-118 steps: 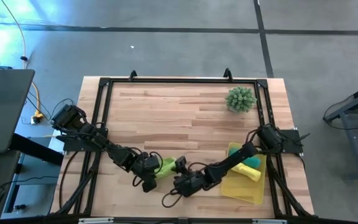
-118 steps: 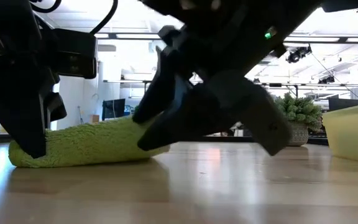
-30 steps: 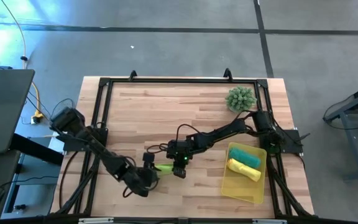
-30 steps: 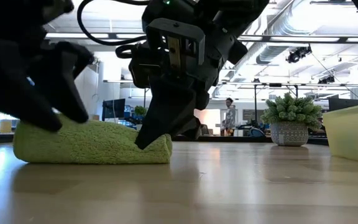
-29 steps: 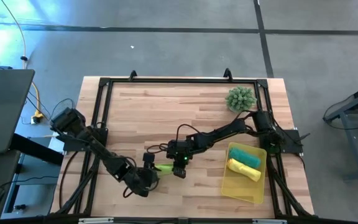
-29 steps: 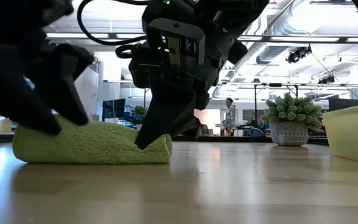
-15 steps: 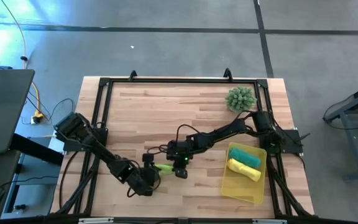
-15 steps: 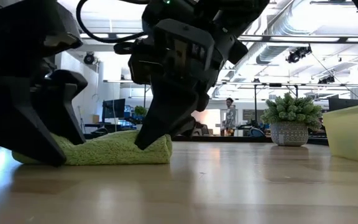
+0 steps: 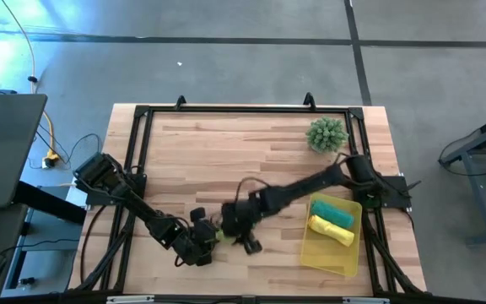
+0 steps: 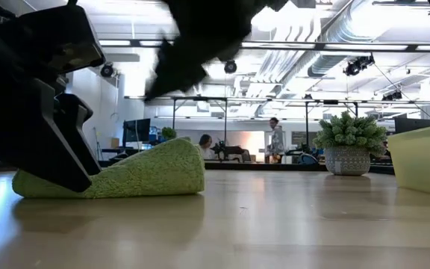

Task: Roll microfiber towels into tight, uniform cylinder then place into a basket
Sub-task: Put the green microfiber cloth into the yellow bin

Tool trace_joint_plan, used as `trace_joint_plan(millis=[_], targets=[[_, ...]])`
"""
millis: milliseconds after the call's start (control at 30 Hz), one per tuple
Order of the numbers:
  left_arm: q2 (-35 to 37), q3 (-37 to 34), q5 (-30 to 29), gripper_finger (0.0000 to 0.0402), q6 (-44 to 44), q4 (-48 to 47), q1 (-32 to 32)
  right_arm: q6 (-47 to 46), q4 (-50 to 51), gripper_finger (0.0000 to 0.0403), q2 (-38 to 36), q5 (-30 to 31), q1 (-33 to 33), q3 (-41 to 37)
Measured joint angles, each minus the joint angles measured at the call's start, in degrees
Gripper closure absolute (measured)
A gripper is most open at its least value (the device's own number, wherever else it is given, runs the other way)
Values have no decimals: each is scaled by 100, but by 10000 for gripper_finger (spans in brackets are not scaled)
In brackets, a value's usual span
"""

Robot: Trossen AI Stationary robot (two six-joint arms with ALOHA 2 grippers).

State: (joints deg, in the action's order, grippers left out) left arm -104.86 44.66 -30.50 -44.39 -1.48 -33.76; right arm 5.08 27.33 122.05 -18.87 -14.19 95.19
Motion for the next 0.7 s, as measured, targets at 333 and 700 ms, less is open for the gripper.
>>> trace_joint_plan(millis=[333,700], targets=[[0,-15,-49,227,-49,-11,-125,664,-950,253,245,3237,-935,12],[0,-16,-79,227,-196,-5,-149,296,-1025,152,757,3397,-787,26]])
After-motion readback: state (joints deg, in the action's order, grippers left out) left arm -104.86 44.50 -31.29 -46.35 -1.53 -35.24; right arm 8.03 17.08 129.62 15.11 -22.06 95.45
